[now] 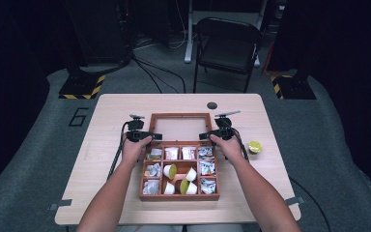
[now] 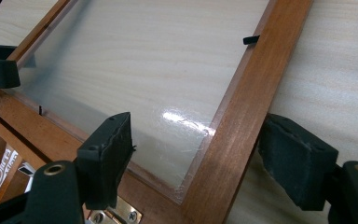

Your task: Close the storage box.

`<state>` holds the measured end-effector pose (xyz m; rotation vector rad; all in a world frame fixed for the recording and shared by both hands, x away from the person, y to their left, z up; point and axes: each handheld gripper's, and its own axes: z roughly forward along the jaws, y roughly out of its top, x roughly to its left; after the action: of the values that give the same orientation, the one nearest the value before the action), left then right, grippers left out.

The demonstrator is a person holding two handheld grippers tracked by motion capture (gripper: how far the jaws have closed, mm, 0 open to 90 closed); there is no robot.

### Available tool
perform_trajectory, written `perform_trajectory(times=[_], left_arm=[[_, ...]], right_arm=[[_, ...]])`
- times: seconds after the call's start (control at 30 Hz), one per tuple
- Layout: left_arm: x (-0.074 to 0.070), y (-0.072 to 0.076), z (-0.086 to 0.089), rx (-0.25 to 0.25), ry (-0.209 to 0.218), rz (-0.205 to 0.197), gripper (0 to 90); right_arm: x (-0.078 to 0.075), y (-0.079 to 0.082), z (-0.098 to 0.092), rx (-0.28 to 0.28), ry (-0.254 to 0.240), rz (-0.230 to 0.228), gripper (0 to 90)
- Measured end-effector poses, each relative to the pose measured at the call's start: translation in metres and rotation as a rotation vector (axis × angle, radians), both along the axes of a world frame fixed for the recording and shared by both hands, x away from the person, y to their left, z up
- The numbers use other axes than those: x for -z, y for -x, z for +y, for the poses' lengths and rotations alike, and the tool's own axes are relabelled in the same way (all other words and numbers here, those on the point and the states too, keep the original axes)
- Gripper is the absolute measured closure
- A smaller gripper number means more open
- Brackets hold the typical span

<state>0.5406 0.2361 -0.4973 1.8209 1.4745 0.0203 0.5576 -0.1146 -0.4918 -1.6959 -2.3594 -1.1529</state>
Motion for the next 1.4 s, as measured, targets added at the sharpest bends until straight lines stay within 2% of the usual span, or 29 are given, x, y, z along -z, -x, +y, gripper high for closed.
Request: perform_trajectory(times=[0.37, 0.6, 0.83, 0.9, 1.33, 1.4], left_arm=[[-0.001, 0.000, -0.001, -0.013, 0.016, 0.009, 26.0], [-0.001, 0.000, 0.001, -0.012, 0.024, 0.008, 27.3], [-0.006, 0.001, 0.003, -0.029, 0.043, -0.020, 30.5], [-0.008, 0.001, 0.004, -0.017, 0.036, -0.031, 30.7], [-0.021, 0.006, 0.007, -0.025, 0.066, -0.084, 33.1], [-0.023, 0.007, 0.009, -0.013, 0.060, -0.094, 33.6]], right_arm=[[0.000, -0.001, 0.000, 0.010, -0.008, 0.017, 26.3], [-0.002, 0.000, 0.000, 0.013, -0.011, 0.012, 27.2], [-0.008, 0.001, -0.002, 0.023, -0.032, -0.009, 28.9], [-0.010, 0.001, -0.002, 0.029, -0.037, -0.021, 29.0], [-0.024, 0.007, -0.006, 0.022, -0.053, -0.083, 33.8], [-0.027, 0.009, -0.006, 0.025, -0.058, -0.088, 34.1]])
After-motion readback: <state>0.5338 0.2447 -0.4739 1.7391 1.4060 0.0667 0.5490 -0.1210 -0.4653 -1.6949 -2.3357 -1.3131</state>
